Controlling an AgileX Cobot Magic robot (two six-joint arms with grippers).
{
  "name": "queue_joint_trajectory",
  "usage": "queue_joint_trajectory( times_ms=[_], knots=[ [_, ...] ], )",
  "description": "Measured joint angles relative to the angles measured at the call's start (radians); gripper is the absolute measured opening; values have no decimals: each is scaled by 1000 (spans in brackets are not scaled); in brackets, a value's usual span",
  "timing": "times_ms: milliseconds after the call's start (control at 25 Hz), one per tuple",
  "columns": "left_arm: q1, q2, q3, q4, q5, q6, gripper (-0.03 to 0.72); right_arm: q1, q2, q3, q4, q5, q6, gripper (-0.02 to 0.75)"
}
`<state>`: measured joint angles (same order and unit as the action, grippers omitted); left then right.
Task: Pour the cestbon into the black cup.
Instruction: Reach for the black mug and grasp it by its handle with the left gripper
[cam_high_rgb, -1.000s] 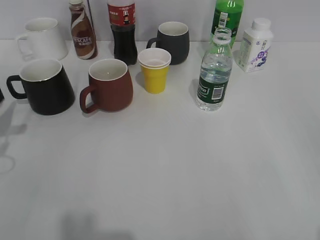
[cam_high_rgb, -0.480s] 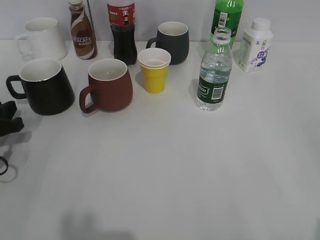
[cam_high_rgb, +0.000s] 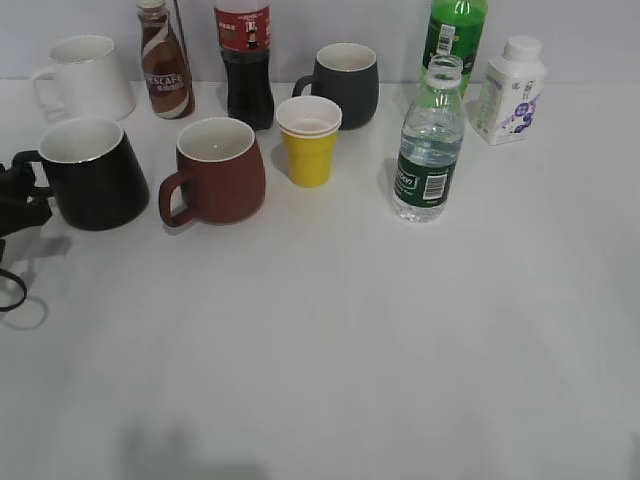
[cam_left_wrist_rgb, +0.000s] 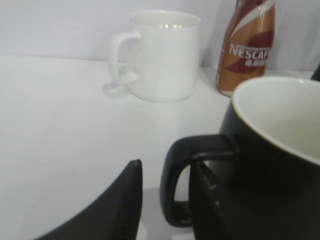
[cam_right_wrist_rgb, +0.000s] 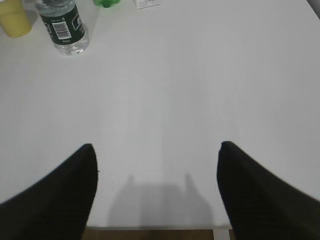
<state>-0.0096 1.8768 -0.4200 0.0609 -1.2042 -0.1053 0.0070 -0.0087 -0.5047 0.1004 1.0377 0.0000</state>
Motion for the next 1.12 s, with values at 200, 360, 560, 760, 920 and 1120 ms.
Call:
queue_joint_trajectory(
  times_ms=[200, 360, 560, 760, 920, 1120],
  knots=[
    [0, 6, -38, 3, 33, 0, 246, 0, 0, 0, 0, 0, 0, 555],
    [0, 38, -59, 6, 34, 0, 246, 0, 0, 0, 1, 0, 0, 555],
    [0, 74, -65, 9, 16, 0, 298, 0, 0, 0, 1, 0, 0, 555],
    [0, 77, -65, 9, 3, 0, 330, 0, 0, 0, 1, 0, 0, 555],
    [0, 80, -78, 9, 0, 0, 332, 0, 0, 0, 1, 0, 0, 554],
    [0, 117, -143, 17, 15, 0, 324, 0, 0, 0, 1, 0, 0, 554]
  ],
)
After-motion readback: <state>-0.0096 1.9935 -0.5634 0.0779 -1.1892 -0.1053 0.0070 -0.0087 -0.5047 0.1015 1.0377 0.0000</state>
